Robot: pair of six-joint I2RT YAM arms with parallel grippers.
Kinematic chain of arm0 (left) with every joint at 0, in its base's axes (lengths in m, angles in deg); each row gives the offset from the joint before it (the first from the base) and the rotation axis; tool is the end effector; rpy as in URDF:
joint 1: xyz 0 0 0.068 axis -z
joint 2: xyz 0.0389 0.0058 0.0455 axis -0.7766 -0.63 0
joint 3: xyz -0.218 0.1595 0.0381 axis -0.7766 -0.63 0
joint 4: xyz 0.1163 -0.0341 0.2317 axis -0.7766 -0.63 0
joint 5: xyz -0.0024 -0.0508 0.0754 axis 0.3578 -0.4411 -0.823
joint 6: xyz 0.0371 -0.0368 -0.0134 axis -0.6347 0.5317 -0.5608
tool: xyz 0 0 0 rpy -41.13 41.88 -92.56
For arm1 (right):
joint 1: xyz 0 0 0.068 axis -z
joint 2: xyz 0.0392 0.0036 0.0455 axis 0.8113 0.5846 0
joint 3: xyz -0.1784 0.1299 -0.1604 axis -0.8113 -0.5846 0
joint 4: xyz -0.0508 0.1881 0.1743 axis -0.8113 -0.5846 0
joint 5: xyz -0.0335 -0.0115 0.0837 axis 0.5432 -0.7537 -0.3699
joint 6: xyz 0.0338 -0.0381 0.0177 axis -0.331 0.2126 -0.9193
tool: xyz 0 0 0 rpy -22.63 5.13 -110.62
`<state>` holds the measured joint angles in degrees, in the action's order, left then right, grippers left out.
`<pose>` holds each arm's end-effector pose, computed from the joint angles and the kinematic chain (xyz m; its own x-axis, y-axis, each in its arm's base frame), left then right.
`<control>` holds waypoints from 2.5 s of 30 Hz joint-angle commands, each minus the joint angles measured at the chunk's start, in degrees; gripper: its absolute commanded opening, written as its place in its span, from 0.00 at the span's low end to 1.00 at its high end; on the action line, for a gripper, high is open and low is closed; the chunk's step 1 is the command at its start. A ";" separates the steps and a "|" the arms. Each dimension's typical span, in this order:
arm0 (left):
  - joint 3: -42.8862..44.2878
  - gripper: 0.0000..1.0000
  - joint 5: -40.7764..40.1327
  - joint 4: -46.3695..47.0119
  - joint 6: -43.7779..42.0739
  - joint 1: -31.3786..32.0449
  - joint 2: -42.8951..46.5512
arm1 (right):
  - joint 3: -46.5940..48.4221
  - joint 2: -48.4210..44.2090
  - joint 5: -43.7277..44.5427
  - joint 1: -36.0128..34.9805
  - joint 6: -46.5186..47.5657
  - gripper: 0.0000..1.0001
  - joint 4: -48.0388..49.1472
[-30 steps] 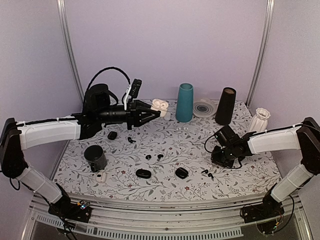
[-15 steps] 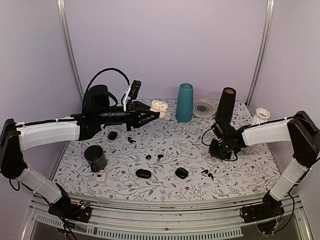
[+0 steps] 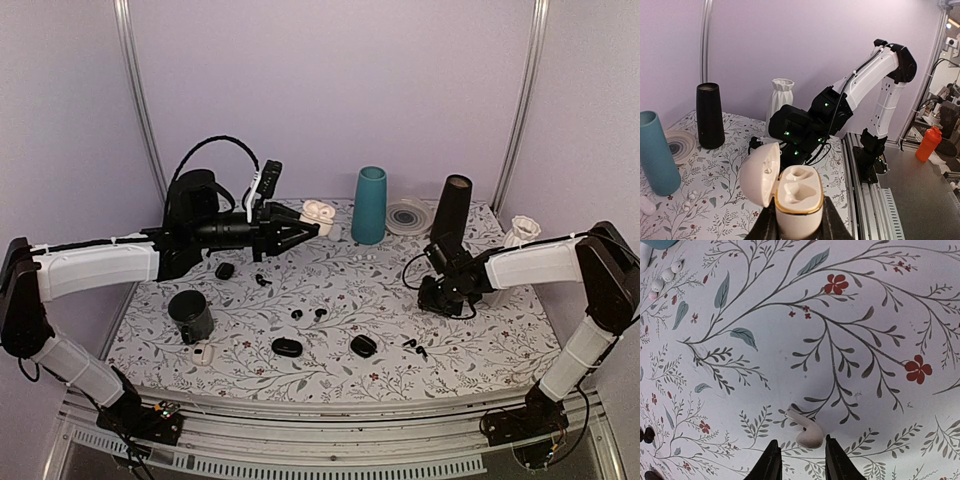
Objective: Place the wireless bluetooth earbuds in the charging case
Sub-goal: Adjust the left earbud at the center of the board.
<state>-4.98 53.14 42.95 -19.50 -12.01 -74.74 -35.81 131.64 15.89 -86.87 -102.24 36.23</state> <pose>0.2437 -0.2288 0.3149 -0.2104 0.0010 -0.9776 0.9700 0.1245 -0.2086 0.2593 0.1605 0.1490 -0.8716 0.2781 -0.4037 0.1921 0.9514 0.2406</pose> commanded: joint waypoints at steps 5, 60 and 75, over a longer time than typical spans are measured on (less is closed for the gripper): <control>0.60 0.00 0.42 0.65 -0.17 -0.54 0.21 | 0.11 1.31 3.04 -0.33 -0.46 0.40 -0.50; -0.72 0.00 0.29 1.92 0.97 -0.56 1.85 | -2.36 -0.28 -5.89 5.94 -9.24 0.37 2.00; -1.23 0.00 -0.25 1.60 0.57 -0.66 2.59 | 4.29 5.02 -7.40 6.83 -3.16 0.36 3.22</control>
<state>-5.52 53.27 43.13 -18.84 -12.03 -73.30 -33.25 135.84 9.16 -80.37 -107.94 38.46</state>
